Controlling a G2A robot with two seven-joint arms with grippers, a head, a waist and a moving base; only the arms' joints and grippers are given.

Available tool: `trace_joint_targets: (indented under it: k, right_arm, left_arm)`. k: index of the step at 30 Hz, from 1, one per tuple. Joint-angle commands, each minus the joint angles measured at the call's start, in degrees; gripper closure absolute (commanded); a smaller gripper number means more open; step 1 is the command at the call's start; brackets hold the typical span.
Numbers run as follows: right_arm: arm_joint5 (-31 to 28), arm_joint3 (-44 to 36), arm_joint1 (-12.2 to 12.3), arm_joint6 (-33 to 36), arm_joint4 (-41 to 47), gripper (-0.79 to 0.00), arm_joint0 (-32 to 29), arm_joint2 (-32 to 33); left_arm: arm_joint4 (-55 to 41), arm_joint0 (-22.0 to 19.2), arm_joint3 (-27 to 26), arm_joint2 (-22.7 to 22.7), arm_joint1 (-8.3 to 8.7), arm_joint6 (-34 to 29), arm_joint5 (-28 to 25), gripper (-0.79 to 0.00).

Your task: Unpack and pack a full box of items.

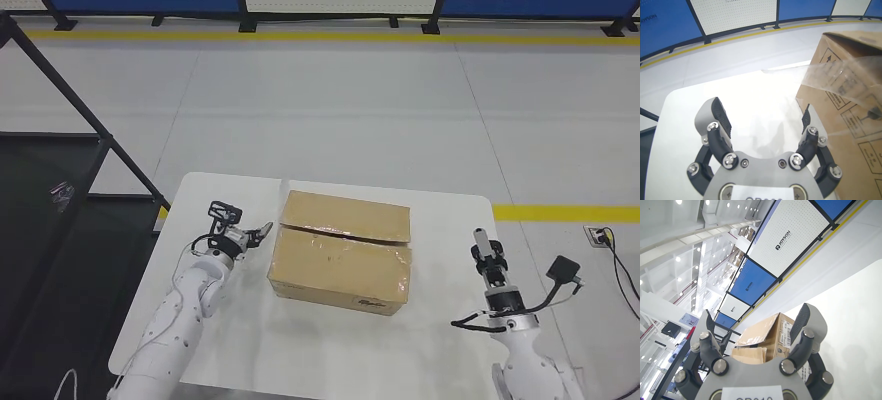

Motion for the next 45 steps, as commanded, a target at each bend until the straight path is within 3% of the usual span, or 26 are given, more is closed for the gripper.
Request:
trace_joint_targets:
  k: [1, 13, 20, 31, 45]
  right_arm:
    - [-0.1, 0.0, 0.0, 0.0, 0.3, -0.785, -0.5, 0.6]
    - [-0.6, 0.0, 0.2, -0.3, 1.2, -0.785, -2.4, 2.9]
    - [-0.4, 0.6, 0.2, 0.3, 1.4, -0.785, -2.3, 3.0]
    - [-0.4, 2.8, 0.2, 2.3, 1.7, -0.785, 0.5, 1.5]
    - [-0.2, 5.2, 0.1, 4.6, 1.1, -0.785, 4.7, -1.2]
  left_arm:
    - [1.4, -2.0, 3.9, 2.0, -0.78, 2.6, 0.7, -0.785]
    - [0.7, -9.9, 17.7, 8.5, -6.08, 11.4, 5.2, -0.785]
    - [-1.6, -11.8, 22.0, 8.6, -7.62, 15.1, 8.2, -0.785]
    - [-3.6, -11.8, 24.0, 6.3, -6.87, 22.5, 12.4, -0.785]
    - [-5.2, -6.1, 21.0, 2.4, -3.92, 24.5, 15.7, -0.785]
